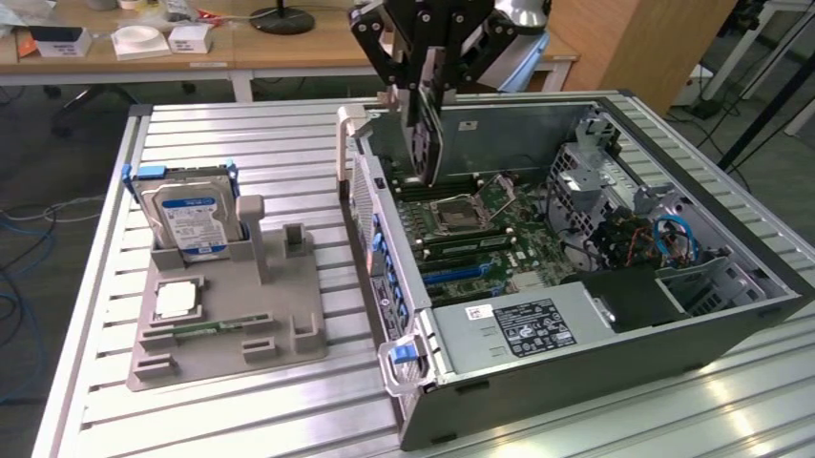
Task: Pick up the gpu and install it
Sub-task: 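Pick up the gpu and move the gpu toward the slot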
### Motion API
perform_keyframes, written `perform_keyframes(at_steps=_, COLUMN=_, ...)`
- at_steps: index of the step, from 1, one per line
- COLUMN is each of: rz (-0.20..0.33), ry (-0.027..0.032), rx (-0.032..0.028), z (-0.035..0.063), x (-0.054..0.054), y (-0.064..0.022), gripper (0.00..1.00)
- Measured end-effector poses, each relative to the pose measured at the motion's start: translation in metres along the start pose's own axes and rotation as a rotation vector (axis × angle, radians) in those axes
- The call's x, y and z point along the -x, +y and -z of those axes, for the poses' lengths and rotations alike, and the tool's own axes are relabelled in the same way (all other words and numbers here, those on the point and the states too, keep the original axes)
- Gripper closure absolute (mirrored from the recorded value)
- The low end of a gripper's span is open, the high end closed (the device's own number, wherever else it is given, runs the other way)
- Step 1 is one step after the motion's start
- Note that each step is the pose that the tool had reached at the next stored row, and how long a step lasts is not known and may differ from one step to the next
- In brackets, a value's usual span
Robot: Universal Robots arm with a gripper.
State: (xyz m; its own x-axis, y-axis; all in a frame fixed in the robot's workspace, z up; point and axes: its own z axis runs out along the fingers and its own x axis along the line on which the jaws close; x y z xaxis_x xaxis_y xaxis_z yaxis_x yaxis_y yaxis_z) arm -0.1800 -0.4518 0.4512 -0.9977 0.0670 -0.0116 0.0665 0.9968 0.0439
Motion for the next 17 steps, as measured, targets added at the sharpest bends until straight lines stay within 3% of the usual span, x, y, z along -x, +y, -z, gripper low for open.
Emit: perform_keyframes(at_steps=17, rz=0.003, ry=0.0001, rx=0.0001, z=-0.0023, x=0.015, y=0.0009, gripper=0.74)
